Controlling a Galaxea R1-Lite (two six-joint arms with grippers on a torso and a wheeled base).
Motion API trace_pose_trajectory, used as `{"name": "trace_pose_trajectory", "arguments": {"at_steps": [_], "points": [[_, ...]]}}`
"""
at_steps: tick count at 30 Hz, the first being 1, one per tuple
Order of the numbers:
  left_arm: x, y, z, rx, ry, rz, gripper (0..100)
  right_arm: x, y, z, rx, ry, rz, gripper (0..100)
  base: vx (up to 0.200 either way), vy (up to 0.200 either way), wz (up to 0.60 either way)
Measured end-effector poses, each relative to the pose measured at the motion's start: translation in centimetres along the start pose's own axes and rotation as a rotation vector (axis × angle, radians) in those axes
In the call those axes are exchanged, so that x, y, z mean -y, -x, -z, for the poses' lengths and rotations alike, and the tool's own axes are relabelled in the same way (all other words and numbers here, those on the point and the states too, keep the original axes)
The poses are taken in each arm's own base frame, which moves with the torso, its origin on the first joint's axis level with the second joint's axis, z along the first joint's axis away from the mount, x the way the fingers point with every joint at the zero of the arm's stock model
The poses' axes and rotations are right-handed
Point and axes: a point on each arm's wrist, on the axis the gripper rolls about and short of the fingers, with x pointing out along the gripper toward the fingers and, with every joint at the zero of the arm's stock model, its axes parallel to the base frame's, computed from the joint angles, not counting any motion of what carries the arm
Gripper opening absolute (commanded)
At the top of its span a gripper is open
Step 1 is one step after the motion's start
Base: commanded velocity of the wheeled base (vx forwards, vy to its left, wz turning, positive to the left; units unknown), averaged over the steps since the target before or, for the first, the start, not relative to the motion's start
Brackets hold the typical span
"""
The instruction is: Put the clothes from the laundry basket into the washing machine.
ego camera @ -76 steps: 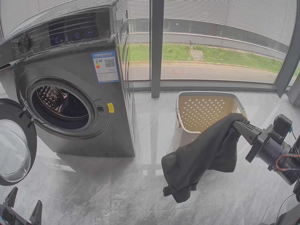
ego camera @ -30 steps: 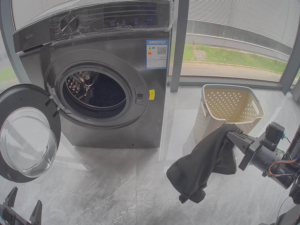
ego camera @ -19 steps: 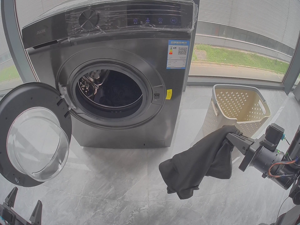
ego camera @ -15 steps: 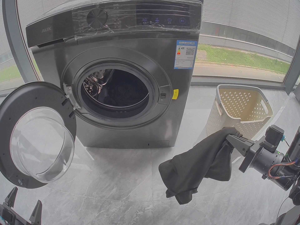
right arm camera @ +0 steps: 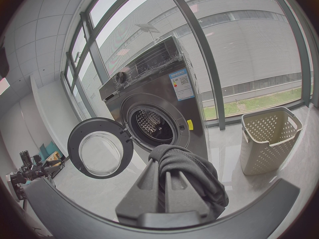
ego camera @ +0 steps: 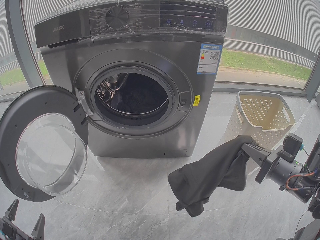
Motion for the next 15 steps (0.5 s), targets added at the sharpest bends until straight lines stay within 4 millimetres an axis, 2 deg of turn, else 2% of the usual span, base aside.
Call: {"name": "trace_pose_trajectory", "arguments": {"at_steps": [15], "points": [[0.00,0.00,0.00,0.000,0.000,0.000,100,-0.06,-0.52,0.33,-0.014,0.002,0.003,0,0.000,0.200,0.00]]}}
